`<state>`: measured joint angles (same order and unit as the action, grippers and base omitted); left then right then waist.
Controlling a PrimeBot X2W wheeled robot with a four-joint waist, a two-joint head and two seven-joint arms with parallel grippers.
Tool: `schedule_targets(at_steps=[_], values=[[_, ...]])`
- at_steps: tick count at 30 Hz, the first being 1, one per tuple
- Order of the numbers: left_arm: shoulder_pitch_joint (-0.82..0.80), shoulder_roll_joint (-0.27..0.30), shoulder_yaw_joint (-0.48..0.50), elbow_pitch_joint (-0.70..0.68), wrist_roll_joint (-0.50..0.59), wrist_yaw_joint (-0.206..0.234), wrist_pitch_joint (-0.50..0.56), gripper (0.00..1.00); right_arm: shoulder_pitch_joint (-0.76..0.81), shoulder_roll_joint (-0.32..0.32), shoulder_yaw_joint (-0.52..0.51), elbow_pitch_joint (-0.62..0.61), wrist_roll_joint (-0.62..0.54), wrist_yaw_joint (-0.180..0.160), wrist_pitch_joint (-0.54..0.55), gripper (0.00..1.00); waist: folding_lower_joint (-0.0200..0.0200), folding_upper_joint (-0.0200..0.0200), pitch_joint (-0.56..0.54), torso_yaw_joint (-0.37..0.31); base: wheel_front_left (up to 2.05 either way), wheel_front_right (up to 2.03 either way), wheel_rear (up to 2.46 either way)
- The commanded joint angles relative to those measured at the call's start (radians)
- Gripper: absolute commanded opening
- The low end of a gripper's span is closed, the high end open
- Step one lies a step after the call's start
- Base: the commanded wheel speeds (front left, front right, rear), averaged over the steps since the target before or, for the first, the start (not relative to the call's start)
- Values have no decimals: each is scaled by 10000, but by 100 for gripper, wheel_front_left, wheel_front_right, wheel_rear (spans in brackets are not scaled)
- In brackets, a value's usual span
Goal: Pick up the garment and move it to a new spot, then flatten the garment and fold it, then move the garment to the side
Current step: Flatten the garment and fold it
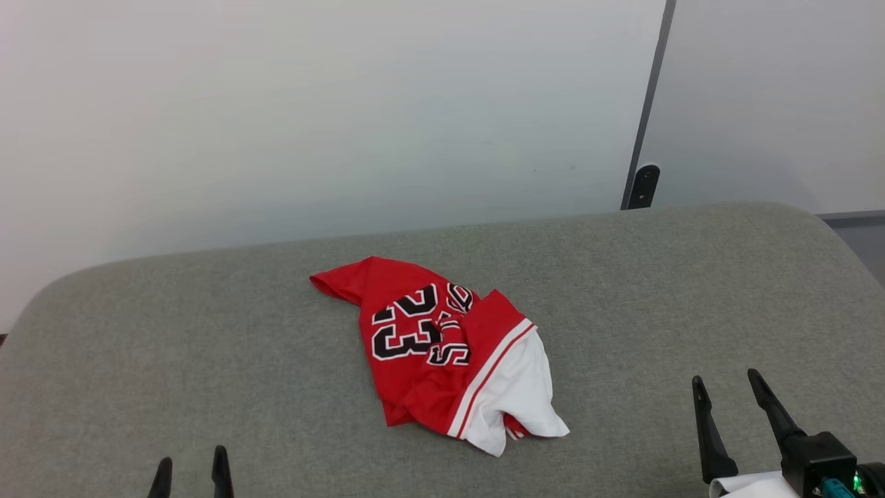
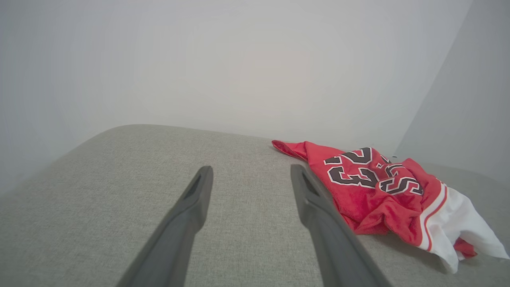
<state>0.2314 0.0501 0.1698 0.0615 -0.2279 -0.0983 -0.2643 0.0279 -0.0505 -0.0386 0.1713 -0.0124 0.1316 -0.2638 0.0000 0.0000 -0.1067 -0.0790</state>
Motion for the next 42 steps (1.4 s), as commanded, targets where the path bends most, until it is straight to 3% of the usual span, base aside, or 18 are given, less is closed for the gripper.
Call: schedule_targets(at_steps=[1, 8, 20, 29, 36, 42], values=[[19, 10, 23, -12, -37, -51, 2, 100, 100, 3, 17, 20, -76, -15, -12, 100, 0, 0, -12, 35, 0, 0, 0], [-60, 11, 149, -26, 80, 23, 2, 100, 104, 5, 275, 35, -169, -15, -12, 100, 0, 0, -15, 389, 0, 0, 0], [-92, 169, 1003, -1, 643, -136, 2, 100, 409, 0, 1103, 244, 357, -15, -12, 100, 0, 0, -371, 2401, 0, 0, 0], [-43, 116, 1138, -78, 509, -245, 2, 100, 33, 2, 1309, 1348, 139, -15, 93, 100, 0, 0, -416, 2882, 0, 0, 0], [-239, 59, 840, 54, 323, -288, 2, 100, -1348, -411, 1808, 2292, 356, -16, 1993, 100, 0, 0, -212, 3111, 0, 0, 0], [-408, 33, 417, 177, 247, -322, 2, 100, -2412, -1116, 2367, 3125, 1891, -16, 5007, 100, 0, 0, 16, 3476, 0, 0, 0]])
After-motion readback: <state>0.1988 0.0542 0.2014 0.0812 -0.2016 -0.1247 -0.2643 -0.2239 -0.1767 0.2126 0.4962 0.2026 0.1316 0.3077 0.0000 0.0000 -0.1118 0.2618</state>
